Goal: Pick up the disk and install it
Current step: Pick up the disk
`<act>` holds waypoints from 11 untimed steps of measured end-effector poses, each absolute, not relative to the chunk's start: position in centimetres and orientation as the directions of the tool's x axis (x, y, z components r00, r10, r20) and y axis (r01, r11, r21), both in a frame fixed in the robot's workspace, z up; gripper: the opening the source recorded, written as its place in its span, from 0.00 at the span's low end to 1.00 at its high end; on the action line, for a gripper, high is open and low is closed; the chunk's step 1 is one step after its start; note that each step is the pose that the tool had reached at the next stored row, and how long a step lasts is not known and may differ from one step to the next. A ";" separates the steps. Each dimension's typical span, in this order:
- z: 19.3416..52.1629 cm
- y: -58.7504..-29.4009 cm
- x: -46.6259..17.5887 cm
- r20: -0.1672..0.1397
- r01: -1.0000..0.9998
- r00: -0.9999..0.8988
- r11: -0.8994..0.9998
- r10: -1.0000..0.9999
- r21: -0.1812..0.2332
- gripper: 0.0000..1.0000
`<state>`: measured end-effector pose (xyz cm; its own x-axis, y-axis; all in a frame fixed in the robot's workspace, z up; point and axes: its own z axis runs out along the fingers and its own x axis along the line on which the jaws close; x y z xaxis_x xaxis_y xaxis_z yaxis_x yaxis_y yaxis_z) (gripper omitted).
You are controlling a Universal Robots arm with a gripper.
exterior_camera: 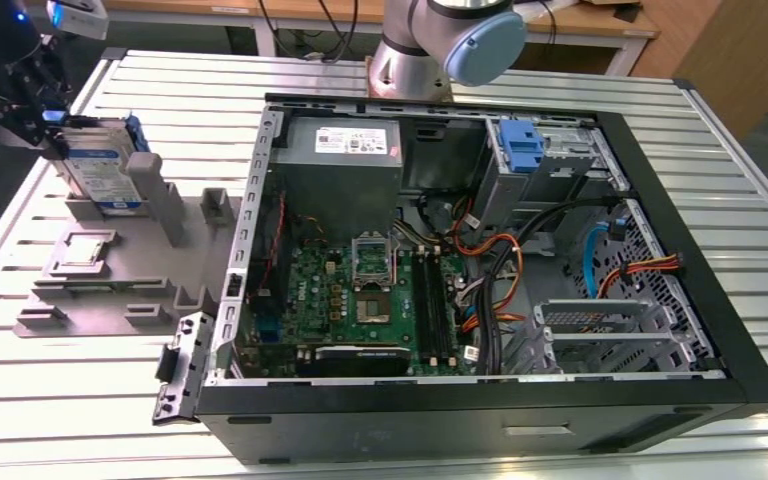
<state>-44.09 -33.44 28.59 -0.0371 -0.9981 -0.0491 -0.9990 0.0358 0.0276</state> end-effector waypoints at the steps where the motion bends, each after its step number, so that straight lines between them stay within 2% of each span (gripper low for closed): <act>1: 28.6 -33.5 -44.1 -0.049 -0.999 -0.037 0.036 -0.998 0.028 0.48; 11: 28.6 -33.6 -44.1 -0.048 -0.999 -0.037 0.036 -0.998 0.027 0.48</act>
<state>-44.08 -33.64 28.59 -0.0371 -0.9982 -0.0479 -0.9990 0.0358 0.0274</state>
